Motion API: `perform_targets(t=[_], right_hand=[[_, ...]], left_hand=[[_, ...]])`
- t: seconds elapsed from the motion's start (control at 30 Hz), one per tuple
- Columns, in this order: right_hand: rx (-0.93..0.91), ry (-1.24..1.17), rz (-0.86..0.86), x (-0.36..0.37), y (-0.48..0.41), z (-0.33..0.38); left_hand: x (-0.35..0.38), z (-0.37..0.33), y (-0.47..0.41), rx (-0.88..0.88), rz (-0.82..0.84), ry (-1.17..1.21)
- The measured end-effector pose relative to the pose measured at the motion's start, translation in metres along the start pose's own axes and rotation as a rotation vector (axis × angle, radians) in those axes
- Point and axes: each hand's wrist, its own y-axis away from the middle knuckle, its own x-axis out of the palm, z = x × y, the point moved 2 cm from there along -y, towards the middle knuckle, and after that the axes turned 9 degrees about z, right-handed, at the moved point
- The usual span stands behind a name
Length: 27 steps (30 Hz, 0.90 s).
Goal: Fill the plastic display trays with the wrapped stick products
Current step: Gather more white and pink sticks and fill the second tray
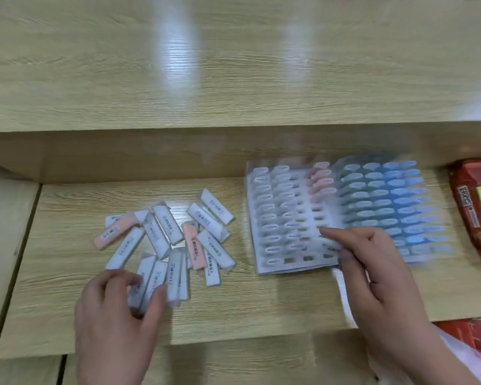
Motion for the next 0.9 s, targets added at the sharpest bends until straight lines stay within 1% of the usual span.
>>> perform_targets(t=[0.07, 0.13, 0.17, 0.27, 0.37, 0.47, 0.57, 0.6, 0.63, 0.73, 0.8, 0.9], right_hand=[[-0.016, -0.006, 0.028, 0.0, -0.001, -0.007], [-0.017, -0.03, 0.013, 0.004, -0.001, -0.01], [0.011, -0.054, -0.007, 0.006, 0.0, -0.011], [0.113, -0.187, -0.072, 0.013, 0.005, -0.018], [0.108, -0.29, -0.145, 0.013, 0.008, -0.018], [0.062, -0.26, -0.186, 0.011, 0.013, -0.016], [0.054, -0.204, -0.174, 0.013, 0.016, -0.019], [0.051, -0.188, -0.161, 0.014, 0.016, -0.021], [0.046, -0.168, -0.144, 0.016, 0.017, -0.022], [0.031, -0.119, -0.12, 0.019, 0.017, -0.025], [0.038, -0.11, -0.126, 0.021, 0.017, -0.027], [-0.002, -0.102, -0.165, 0.023, 0.018, -0.027]], left_hand=[[0.003, 0.004, 0.003, 0.004, -0.044, 0.0], [0.005, 0.007, 0.007, -0.011, -0.087, -0.013], [0.006, 0.008, 0.008, -0.01, -0.104, -0.02], [0.008, 0.007, 0.012, -0.067, -0.067, -0.021], [0.005, 0.001, 0.014, -0.136, -0.048, 0.053], [-0.004, -0.009, 0.014, -0.149, -0.087, 0.133], [-0.012, -0.018, 0.014, -0.173, -0.143, 0.253], [-0.014, -0.025, 0.013, -0.141, -0.148, 0.278], [-0.015, -0.035, 0.012, -0.079, -0.121, 0.293], [-0.013, -0.074, 0.003, 0.106, 0.072, 0.424], [-0.009, -0.095, -0.002, 0.181, 0.198, 0.531], [-0.007, -0.119, -0.007, 0.252, 0.286, 0.623]])
